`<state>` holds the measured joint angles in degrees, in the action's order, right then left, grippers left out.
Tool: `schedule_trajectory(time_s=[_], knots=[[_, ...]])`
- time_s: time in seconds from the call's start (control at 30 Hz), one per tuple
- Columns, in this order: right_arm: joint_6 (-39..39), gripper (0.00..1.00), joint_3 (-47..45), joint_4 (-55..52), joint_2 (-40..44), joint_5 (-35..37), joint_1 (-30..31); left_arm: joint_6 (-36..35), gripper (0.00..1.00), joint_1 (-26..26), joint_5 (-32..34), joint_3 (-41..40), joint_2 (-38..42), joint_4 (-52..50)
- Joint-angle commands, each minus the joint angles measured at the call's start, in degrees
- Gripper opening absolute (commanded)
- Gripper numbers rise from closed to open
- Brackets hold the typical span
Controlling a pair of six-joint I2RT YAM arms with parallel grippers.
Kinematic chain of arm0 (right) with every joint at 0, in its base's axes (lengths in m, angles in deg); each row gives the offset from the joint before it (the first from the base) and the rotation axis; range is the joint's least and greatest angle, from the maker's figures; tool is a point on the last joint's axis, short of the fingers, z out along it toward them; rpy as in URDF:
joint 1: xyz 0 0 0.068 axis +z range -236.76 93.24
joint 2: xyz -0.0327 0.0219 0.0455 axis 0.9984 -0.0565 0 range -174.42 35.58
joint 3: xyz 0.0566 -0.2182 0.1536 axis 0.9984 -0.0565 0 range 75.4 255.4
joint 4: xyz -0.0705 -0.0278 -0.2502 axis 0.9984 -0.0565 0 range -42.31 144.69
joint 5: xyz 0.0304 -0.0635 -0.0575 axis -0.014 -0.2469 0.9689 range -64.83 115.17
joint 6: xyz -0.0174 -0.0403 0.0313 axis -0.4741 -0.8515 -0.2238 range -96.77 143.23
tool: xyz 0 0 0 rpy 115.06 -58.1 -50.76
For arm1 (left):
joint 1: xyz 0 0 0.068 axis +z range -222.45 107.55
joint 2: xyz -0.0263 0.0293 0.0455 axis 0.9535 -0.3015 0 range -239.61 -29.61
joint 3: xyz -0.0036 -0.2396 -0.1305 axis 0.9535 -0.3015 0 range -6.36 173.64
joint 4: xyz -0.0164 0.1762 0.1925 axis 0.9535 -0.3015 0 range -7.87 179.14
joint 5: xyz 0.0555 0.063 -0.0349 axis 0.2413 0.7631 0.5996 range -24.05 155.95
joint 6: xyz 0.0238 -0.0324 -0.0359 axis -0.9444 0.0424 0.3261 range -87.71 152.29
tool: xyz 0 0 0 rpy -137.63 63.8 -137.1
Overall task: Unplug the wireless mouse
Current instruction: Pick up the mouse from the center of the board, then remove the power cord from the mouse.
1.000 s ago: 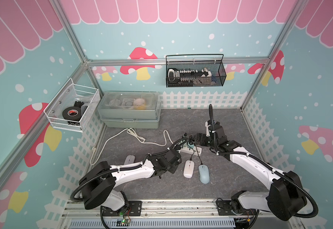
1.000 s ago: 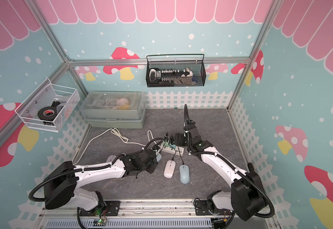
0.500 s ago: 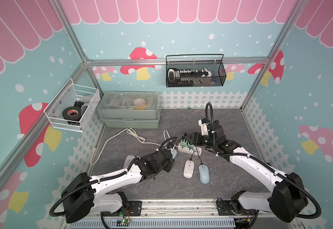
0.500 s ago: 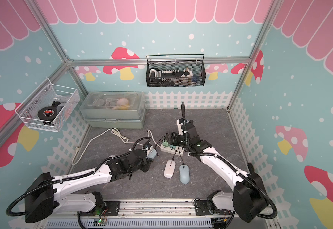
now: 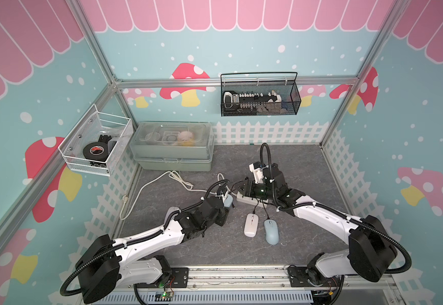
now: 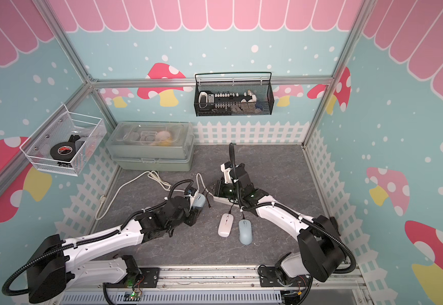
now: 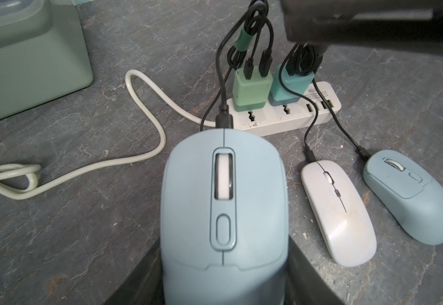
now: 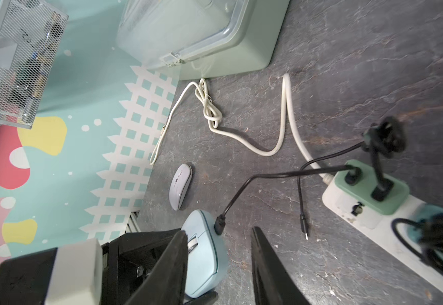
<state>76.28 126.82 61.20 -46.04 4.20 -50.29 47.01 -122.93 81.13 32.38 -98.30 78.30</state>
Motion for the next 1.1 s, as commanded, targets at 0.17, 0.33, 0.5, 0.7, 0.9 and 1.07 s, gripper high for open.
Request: schedule_trajectory(time_s=[0.17,0.33,0.5,0.7,0.9,1.07], knots=[[5.5,0.35,-2.2,8.2,-3.0,-4.0,0.9,-0.5,0.5,0.8,-2.2,-0.8,-0.1,4.4],[6.2,0.33,-2.3,9.3,-4.4,-4.6,0.9,-0.7,0.5,0.9,-2.4,-0.8,0.0,4.4],[6.5,0.31,-2.6,9.8,-5.1,-4.5,0.9,-0.7,0.5,1.0,-2.1,-0.7,0.0,4.4],[7.2,0.29,-2.8,11.3,-6.4,-5.1,0.9,-0.9,0.51,0.9,-1.8,-0.5,0.1,4.5],[8.0,0.29,-2.8,12.6,-7.8,-5.8,0.9,-1.1,0.51,0.9,-1.4,-0.2,0.3,4.8],[8.8,0.22,-2.8,14.3,-8.9,-6.6,0.9,-1.1,0.51,0.9,-1.5,-0.2,-0.1,5.2]])
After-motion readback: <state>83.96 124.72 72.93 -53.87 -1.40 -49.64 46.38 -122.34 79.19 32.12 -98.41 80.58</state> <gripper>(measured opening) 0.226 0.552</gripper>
